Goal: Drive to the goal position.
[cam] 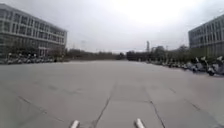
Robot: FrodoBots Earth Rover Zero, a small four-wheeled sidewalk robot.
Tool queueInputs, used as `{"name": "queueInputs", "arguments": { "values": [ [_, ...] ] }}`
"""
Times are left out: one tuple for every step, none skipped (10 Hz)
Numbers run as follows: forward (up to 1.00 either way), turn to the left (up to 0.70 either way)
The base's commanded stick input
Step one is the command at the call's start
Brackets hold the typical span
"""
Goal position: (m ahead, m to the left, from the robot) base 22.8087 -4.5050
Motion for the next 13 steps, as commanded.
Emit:
{"name": "queueInputs", "arguments": {
  "values": [
    [1.00,0.00],
    [1.00,0.00],
    [1.00,0.00],
    [1.00,0.00],
    [1.00,0.00],
    [1.00,0.00],
    [1.00,0.00],
    [1.00,0.00],
    [1.00,0.00],
    [1.00,0.00],
    [1.00,0.00],
    [1.00,0.00],
    [1.00,-0.27]
  ]
}}
